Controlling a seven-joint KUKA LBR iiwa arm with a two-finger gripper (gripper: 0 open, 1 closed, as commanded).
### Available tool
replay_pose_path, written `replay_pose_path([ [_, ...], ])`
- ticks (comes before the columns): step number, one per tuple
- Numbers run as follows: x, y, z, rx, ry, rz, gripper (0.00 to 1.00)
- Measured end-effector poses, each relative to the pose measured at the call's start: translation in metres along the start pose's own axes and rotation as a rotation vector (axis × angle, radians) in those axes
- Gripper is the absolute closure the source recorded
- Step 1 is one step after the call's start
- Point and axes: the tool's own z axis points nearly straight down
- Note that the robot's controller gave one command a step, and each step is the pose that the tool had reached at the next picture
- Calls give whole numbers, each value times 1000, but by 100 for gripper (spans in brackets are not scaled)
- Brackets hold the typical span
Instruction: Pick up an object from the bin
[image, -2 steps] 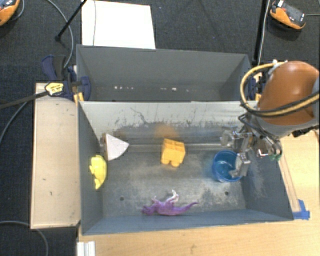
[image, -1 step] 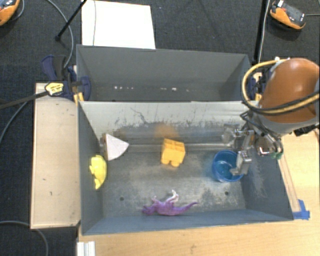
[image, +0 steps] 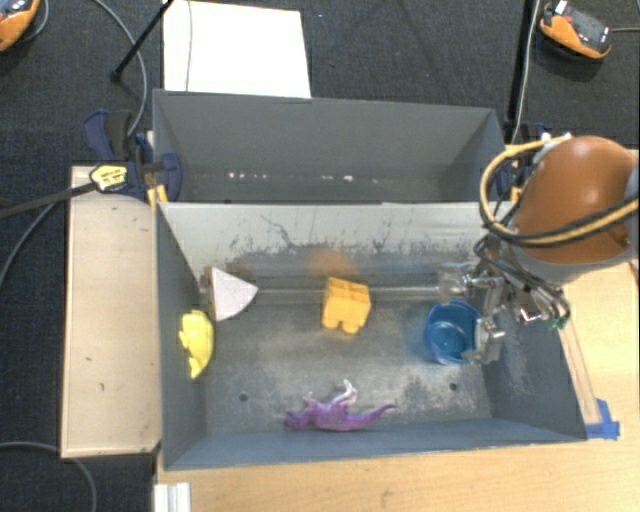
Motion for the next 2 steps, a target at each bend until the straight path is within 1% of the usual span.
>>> replay_pose_path([
  [1,-2,6,15,-1,1,-182,0],
  [2,-7,14,28,-1,0,-109,0],
])
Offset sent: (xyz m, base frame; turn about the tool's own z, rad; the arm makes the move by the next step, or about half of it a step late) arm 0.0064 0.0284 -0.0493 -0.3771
